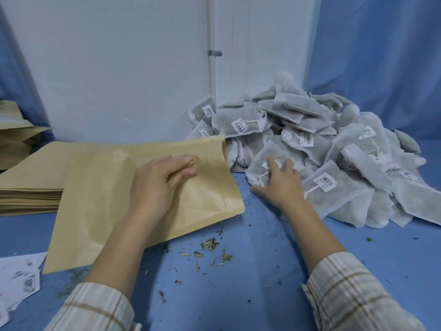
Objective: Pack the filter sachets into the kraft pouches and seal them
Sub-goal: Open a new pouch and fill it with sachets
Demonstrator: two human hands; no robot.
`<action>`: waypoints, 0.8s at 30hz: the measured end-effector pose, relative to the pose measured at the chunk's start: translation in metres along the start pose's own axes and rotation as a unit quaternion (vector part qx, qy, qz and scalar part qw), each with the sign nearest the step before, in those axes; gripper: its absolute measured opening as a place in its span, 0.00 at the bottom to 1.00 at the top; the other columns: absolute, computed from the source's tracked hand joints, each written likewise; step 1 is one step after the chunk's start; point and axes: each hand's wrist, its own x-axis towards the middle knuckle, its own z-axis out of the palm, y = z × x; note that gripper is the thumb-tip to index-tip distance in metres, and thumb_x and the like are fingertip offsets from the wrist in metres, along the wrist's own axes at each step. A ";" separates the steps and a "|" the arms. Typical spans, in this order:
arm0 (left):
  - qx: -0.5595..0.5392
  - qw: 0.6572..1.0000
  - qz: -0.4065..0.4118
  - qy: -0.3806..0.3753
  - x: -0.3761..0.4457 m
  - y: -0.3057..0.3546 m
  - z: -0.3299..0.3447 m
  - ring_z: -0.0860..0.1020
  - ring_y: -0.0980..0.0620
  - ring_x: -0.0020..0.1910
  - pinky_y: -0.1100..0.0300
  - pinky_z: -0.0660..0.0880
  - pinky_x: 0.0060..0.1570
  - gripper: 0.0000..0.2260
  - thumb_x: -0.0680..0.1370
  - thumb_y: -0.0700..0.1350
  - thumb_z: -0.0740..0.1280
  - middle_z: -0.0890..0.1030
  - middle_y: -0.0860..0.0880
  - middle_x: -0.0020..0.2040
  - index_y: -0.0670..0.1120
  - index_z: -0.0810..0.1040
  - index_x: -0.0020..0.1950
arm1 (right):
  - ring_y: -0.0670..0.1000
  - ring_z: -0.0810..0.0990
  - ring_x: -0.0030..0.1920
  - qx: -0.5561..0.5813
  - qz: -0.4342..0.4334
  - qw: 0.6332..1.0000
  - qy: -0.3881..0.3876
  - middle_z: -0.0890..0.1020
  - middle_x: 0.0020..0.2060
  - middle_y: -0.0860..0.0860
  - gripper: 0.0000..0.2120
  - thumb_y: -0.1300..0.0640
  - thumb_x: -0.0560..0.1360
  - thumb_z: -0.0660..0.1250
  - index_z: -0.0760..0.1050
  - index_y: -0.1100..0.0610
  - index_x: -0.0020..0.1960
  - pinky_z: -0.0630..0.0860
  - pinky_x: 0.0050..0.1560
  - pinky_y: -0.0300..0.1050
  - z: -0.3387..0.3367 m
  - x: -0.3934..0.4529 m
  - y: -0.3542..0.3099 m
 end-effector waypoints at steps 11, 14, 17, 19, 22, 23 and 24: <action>-0.041 0.999 -0.007 0.009 -0.001 -0.010 0.004 0.74 0.72 0.44 0.80 0.66 0.47 0.12 0.71 0.43 0.73 0.78 0.67 0.44 0.51 0.83 0.55 | 0.41 0.78 0.37 0.427 -0.004 0.904 0.029 0.82 0.33 0.44 0.02 0.57 0.68 0.70 0.82 0.52 0.39 0.73 0.41 0.34 -0.020 -0.006 -0.005; -0.043 0.999 -0.022 0.005 0.000 -0.010 0.002 0.72 0.79 0.45 0.82 0.64 0.48 0.13 0.72 0.44 0.72 0.75 0.75 0.42 0.52 0.83 0.56 | 0.42 0.80 0.37 0.521 -0.081 0.848 -0.057 0.84 0.35 0.46 0.07 0.63 0.69 0.72 0.82 0.59 0.47 0.76 0.41 0.32 -0.044 -0.013 0.004; -0.061 0.997 -0.036 0.006 0.000 -0.009 0.000 0.71 0.80 0.46 0.82 0.63 0.48 0.14 0.71 0.44 0.73 0.73 0.77 0.41 0.56 0.81 0.55 | 0.43 0.81 0.49 0.462 -0.155 0.867 -0.102 0.85 0.44 0.46 0.11 0.62 0.66 0.74 0.83 0.53 0.47 0.76 0.51 0.36 -0.064 -0.016 0.011; -0.076 0.996 -0.045 -0.002 0.000 -0.006 -0.003 0.71 0.81 0.46 0.83 0.63 0.48 0.15 0.71 0.44 0.73 0.74 0.77 0.41 0.62 0.79 0.52 | 0.43 0.79 0.55 0.442 -0.184 0.869 -0.123 0.85 0.47 0.46 0.12 0.61 0.64 0.75 0.83 0.51 0.47 0.74 0.56 0.38 -0.072 -0.019 0.006; -0.103 0.993 -0.054 -0.024 0.000 -0.001 -0.006 0.72 0.80 0.47 0.83 0.64 0.49 0.14 0.69 0.46 0.73 0.75 0.78 0.39 0.66 0.78 0.46 | 0.43 0.80 0.54 0.415 -0.234 0.866 -0.153 0.85 0.47 0.46 0.14 0.65 0.65 0.75 0.84 0.50 0.46 0.75 0.56 0.36 -0.075 -0.024 -0.014; -0.122 0.990 -0.060 -0.031 0.001 0.002 -0.007 0.73 0.79 0.47 0.83 0.64 0.48 0.13 0.68 0.46 0.73 0.75 0.78 0.39 0.65 0.78 0.45 | 0.43 0.81 0.52 0.409 -0.239 0.866 -0.158 0.85 0.46 0.46 0.14 0.66 0.65 0.74 0.84 0.50 0.46 0.75 0.56 0.36 -0.073 -0.025 -0.022; -0.142 0.987 -0.064 -0.039 0.001 0.004 -0.007 0.73 0.79 0.47 0.83 0.64 0.48 0.13 0.68 0.46 0.73 0.76 0.77 0.39 0.64 0.79 0.44 | 0.43 0.81 0.48 0.400 -0.239 0.869 -0.164 0.85 0.43 0.45 0.13 0.67 0.66 0.74 0.84 0.52 0.45 0.76 0.56 0.36 -0.070 -0.027 -0.031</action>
